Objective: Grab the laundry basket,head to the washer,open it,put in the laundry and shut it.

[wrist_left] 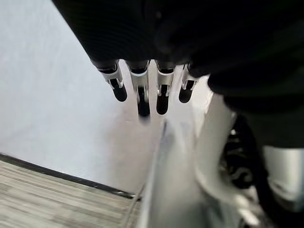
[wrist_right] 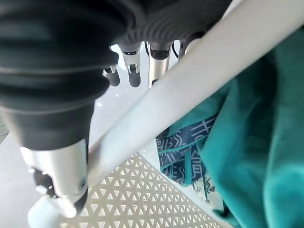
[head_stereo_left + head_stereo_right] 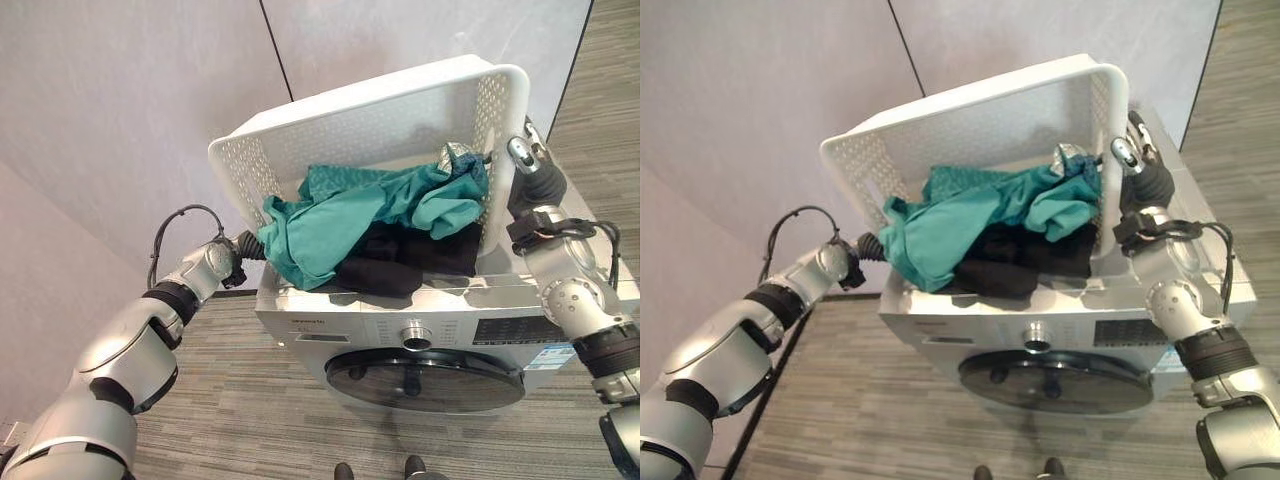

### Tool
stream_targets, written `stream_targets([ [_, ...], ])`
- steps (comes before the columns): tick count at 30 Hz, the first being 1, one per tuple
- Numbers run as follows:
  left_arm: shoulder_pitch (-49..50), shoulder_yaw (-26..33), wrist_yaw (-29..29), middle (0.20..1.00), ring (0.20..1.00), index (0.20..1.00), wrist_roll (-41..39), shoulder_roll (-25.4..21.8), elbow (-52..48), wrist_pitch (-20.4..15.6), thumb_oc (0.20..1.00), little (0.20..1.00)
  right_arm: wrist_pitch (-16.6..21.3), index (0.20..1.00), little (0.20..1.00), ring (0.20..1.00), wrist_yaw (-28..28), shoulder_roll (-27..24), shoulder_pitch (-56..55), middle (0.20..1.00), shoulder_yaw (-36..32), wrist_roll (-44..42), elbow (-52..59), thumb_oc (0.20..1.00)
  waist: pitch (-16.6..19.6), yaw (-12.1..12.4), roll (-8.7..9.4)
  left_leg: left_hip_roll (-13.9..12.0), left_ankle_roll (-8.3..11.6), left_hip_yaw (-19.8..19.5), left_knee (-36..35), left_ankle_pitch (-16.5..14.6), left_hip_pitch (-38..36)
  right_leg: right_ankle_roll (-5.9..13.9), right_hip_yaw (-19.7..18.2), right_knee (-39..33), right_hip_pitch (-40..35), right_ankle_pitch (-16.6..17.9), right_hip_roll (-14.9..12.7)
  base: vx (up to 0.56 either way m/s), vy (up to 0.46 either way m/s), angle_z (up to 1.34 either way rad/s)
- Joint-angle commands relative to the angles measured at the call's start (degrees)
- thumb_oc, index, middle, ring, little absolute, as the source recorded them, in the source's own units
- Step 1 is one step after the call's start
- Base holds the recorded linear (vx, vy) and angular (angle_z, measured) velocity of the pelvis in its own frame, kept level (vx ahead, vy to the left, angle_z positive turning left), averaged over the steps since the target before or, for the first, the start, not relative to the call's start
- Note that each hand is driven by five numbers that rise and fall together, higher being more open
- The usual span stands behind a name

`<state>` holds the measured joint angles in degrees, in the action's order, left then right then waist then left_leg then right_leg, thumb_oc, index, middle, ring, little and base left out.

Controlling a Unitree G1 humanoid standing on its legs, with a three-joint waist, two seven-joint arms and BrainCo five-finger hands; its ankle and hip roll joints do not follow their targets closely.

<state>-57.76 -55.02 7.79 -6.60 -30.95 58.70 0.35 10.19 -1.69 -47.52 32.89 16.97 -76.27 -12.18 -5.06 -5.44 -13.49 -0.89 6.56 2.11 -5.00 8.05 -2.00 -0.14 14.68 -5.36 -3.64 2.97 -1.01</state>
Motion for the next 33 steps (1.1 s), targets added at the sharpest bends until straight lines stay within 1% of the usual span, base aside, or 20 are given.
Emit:
stream_targets([
  [1,-7.45,-3.71,-0.23,1.000,1.000,1.000,1.96,8.32,3.36,-2.52,1.000,1.000,-1.33,1.000,1.000,1.000,5.61,5.55,7.80,1.000,6.50,-0.01,6.77,1.000,0.80,1.18,4.38,-0.23,-0.24,-1.13,2.26,-0.04,0.61,5.66,0.78,0.36,-1.97,-1.18,-2.16,-0.01,-0.041,-0.01],
  [6,-8.21,-3.76,-0.24,1.000,1.000,1.000,1.79,9.00,3.74,-2.21,1.000,1.000,-1.71,1.000,1.000,1.000,4.94,5.35,8.06,1.000,6.14,1.34,6.39,1.000,1.06,0.84,4.76,-0.55,-0.10,-1.03,3.25,-0.36,0.60,5.38,0.88,0.36,-2.56,-1.59,-1.92,-0.01,-0.025,0.02],
  [9,-8.70,-3.80,-0.32,1.000,1.000,1.000,2.03,8.99,3.90,-2.13,1.000,1.000,-2.06,1.000,1.000,1.000,4.61,3.78,8.16,1.000,5.16,3.00,6.22,1.000,1.11,0.43,5.27,-0.97,0.00,-0.78,4.68,-0.70,0.90,5.08,0.67,0.36,-3.00,-1.81,-1.70,-0.03,-0.035,0.02],
  [10,-8.75,-3.56,-0.37,1.000,1.000,1.000,2.09,9.09,3.99,-2.06,1.000,1.000,-2.02,1.000,1.000,1.000,4.59,2.54,7.40,1.000,3.65,3.32,5.69,1.000,1.07,0.21,5.62,-1.15,0.07,-0.66,6.26,-0.80,1.24,4.87,0.40,0.36,-3.37,-1.92,-1.43,-0.04,-0.039,0.00],
  [13,-8.73,-3.01,-0.33,1.000,1.000,1.000,2.16,8.87,4.19,-1.93,1.000,1.000,-1.71,1.000,1.000,1.000,4.65,0.20,6.22,1.000,1.02,3.18,4.53,1.000,0.99,-0.46,6.11,-1.60,0.25,-0.09,8.13,-1.05,1.56,4.64,-0.20,0.36,-3.71,-2.00,-1.22,-0.02,-0.021,0.00],
  [15,-8.56,-2.72,-0.08,1.000,1.000,1.000,2.33,8.58,4.44,-1.98,1.000,1.000,-1.60,1.000,1.000,1.000,4.51,-2.01,4.23,1.000,-1.97,2.93,2.37,1.000,0.87,-1.20,6.26,-2.04,0.22,0.47,8.94,-1.38,1.55,4.44,-0.86,0.36,-4.08,-2.13,-0.89,-0.02,-0.012,0.00],
  [16,-8.57,-2.76,-0.07,1.000,1.000,1.000,2.33,8.62,4.44,-1.98,1.000,1.000,-1.61,1.000,1.000,1.000,4.56,-2.04,4.13,1.000,-2.06,2.91,2.38,1.000,0.86,-1.09,6.27,-2.06,0.22,0.52,8.93,-1.39,1.50,4.44,-0.91,0.36,-4.11,-2.13,-0.88,-0.02,-0.012,-0.03],
  [17,-8.12,-2.31,0.33,1.000,1.000,1.000,2.06,8.19,3.99,-2.09,1.000,1.000,-1.74,1.000,1.000,1.000,4.48,-4.08,2.00,1.000,-4.44,3.03,1.34,1.000,1.00,-1.78,6.26,-2.35,0.27,0.82,9.11,-1.28,1.34,4.35,-1.13,0.36,-4.27,-2.19,-0.70,0.00,-0.007,-0.08],
  [20,-7.67,-1.76,0.48,1.000,1.000,1.000,1.99,7.10,3.33,-1.98,1.000,1.000,-1.82,1.000,1.000,1.000,4.54,-7.43,-1.52,1.000,-8.90,2.64,-0.60,1.000,1.19,-2.53,6.32,-2.87,0.38,1.44,9.63,-1.21,1.31,4.14,-1.34,0.36,-4.74,-2.46,-0.39,0.00,-0.006,-0.06],
  [21,-7.68,-1.83,0.49,1.000,1.000,1.000,1.99,7.17,3.30,-1.96,1.000,1.000,-1.84,1.000,1.000,1.000,4.59,-7.48,-1.75,1.000,-9.12,2.63,-0.53,1.000,1.19,-2.43,6.34,-2.88,0.40,1.42,9.67,-1.23,1.30,4.13,-1.32,0.36,-4.77,-2.47,-0.37,0.00,-0.004,-0.05],
  [22,-7.60,-1.74,0.61,1.000,1.000,1.000,2.10,6.70,3.19,-1.86,1.000,1.000,-1.94,1.000,1.000,1.000,4.37,-8.72,-3.00,1.000,-11.17,2.50,-1.29,1.000,1.18,-2.69,6.38,-3.03,0.47,1.55,9.98,-1.20,1.36,4.08,-1.32,0.36,-4.88,-2.52,-0.30,0.00,-0.010,-0.10],
  [23,-7.61,-1.52,0.80,1.000,1.000,1.000,2.38,6.05,2.85,-2.02,1.000,1.000,-1.71,1.000,1.000,1.000,4.79,-10.51,-4.74,1.000,-13.89,1.79,-3.71,1.000,1.19,-2.90,6.47,-3.30,0.63,1.75,10.49,-1.06,1.32,4.00,-1.39,0.36,-5.16,-2.65,-0.16,0.00,-0.013,-0.07],
  [24,-7.78,-1.43,0.68,1.000,1.000,1.000,2.32,5.81,2.72,-2.12,1.000,1.000,-1.41,1.000,1.000,1.000,4.52,-11.27,-5.14,1.000,-15.22,1.60,-6.01,1.000,1.20,-3.10,6.53,-3.39,0.70,1.86,10.88,-1.03,1.37,3.93,-1.44,0.36,-5.25,-2.75,-0.07,0.00,-0.011,-0.05],
  [25,-7.84,-1.48,0.68,1.000,1.000,1.000,2.31,5.88,2.71,-2.11,1.000,1.000,-1.39,1.000,1.000,1.000,4.67,-11.34,-5.18,1.000,-15.31,1.52,-6.15,1.000,1.16,-2.99,6.54,-3.41,0.72,1.86,10.98,-1.09,1.38,3.92,-1.46,0.36,-5.28,-2.76,-0.06,0.00,0.000,0.00],
  [26,-7.75,-1.13,0.56,1.000,1.000,1.000,2.17,5.58,2.70,-2.15,1.000,1.000,-1.08,1.000,1.000,1.000,4.50,-11.55,-5.51,1.000,-16.54,1.03,-8.53,1.000,1.26,-3.03,6.53,-3.40,0.78,1.77,11.27,-1.03,1.44,3.86,-1.49,0.36,-5.47,-2.83,0.03,0.00,0.000,0.00],
  [27,-7.90,-1.31,0.54,1.000,1.000,1.000,2.13,5.49,2.72,-2.21,1.000,1.000,-0.78,1.000,1.000,1.000,4.57,-12.01,-4.91,1.000,-16.83,0.58,-11.43,1.000,1.31,-2.85,6.60,-3.55,0.83,1.79,11.56,-1.05,1.46,3.80,-1.52,0.36,-5.73,-2.95,0.06,0.00,0.000,0.00],
  [28,-8.39,-1.43,0.19,1.000,1.000,1.000,1.94,5.13,2.66,-2.26,1.000,1.000,0.07,1.000,1.000,1.000,3.60,-13.05,-3.01,1.000,-18.32,-0.12,-18.10,1.000,1.35,-2.68,6.63,-3.62,0.90,1.78,12.16,-1.11,1.50,3.70,-1.46,0.36,-6.15,-3.08,0.20,0.00,0.000,0.00],
  [29,-8.51,-1.46,0.11,1.000,1.000,1.000,1.70,4.93,2.81,-2.24,1.000,1.000,0.37,1.000,1.000,1.000,3.34,-13.64,-1.25,1.000,-18.32,-0.58,-21.80,1.000,1.31,-2.49,6.64,-3.65,0.94,1.73,12.38,-1.12,1.55,3.64,-1.46,0.36,-6.34,-3.14,0.23,0.00,0.000,0.00],
  [30,-8.98,-1.37,-0.39,1.000,1.000,1.000,0.96,4.56,3.44,-2.35,1.000,1.000,0.46,1.000,1.000,1.000,2.52,-15.40,4.08,1.000,-16.38,-0.63,-31.25,1.000,1.26,-2.03,6.65,-3.76,0.99,1.77,12.81,-1.20,1.58,3.62,-1.27,0.36,-6.77,-3.25,0.23,0.00,0.000,0.00],
  [33,-10.07,-1.56,-1.15,1.000,1.000,1.000,-0.10,3.78,4.57,-2.44,1.000,1.000,-0.85,1.000,1.000,1.000,0.95,-17.99,11.70,1.000,-12.86,1.03,-43.44,1.000,1.61,-0.94,6.74,-3.92,0.98,1.59,12.88,-1.14,1.64,3.53,-0.84,0.38,-7.24,-3.38,0.41,0.01,0.000,-0.05],
])
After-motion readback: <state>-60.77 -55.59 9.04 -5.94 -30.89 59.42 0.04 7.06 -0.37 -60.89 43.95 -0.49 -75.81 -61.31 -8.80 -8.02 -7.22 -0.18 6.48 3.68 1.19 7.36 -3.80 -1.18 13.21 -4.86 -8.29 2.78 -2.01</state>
